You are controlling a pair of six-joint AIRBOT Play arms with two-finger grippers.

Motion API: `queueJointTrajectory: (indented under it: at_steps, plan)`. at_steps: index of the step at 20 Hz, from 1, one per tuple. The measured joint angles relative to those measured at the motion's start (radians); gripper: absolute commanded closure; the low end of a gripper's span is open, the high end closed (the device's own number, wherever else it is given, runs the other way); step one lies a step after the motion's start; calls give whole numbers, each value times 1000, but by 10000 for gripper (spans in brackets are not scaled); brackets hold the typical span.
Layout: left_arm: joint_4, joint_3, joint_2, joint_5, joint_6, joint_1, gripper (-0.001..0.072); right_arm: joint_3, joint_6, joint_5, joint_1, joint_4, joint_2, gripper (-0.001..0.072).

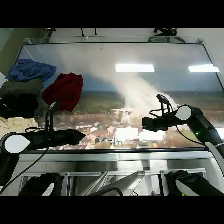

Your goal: Fold the shirts.

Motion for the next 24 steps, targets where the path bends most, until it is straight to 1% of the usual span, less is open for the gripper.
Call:
queueJointTrajectory:
  at_steps: [2,3,4,5,6,7,9,12,13,15,17,19,21,22,23,24]
  plan:
    - [13,6,0,34,7,7,694,0,0,-13,0,10,-8,692]
    - [40,20,-3,62,19,22,595,0,0,-22,0,20,-14,685]
    - [81,46,-13,89,30,49,343,0,0,-31,0,31,-23,639]
    - [121,80,-30,113,38,87,207,0,0,-40,0,41,-32,423]
    - [164,126,-59,134,45,145,210,0,0,-51,0,49,-44,250]
    - [195,175,-99,154,49,216,210,0,0,-63,0,55,-55,226]
    - [230,265,-199,180,56,360,209,0,0,-98,0,64,-79,227]
    - [260,398,-417,202,71,562,201,0,0,-165,-3,71,-105,226]
    - [268,443,-505,205,80,611,-3,0,0,-183,-3,71,-111,226]
    - [266,536,-682,206,93,671,-1,0,0,-217,-3,72,-124,227]
    - [238,636,-850,200,102,700,-1,0,0,-236,-3,73,-134,227]
    - [182,740,-1006,170,127,713,1,0,0,-246,-4,74,-140,227]
    - [138,824,-1123,143,158,707,5,0,0,-253,-4,74,-143,227]
    - [127,859,-1169,137,172,700,118,0,0,-254,-4,74,-143,227]
    - [115,894,-1213,137,183,691,179,0,0,-256,-4,74,-144,227]
    - [108,924,-1251,136,194,681,179,0,0,-257,-3,74,-144,227]
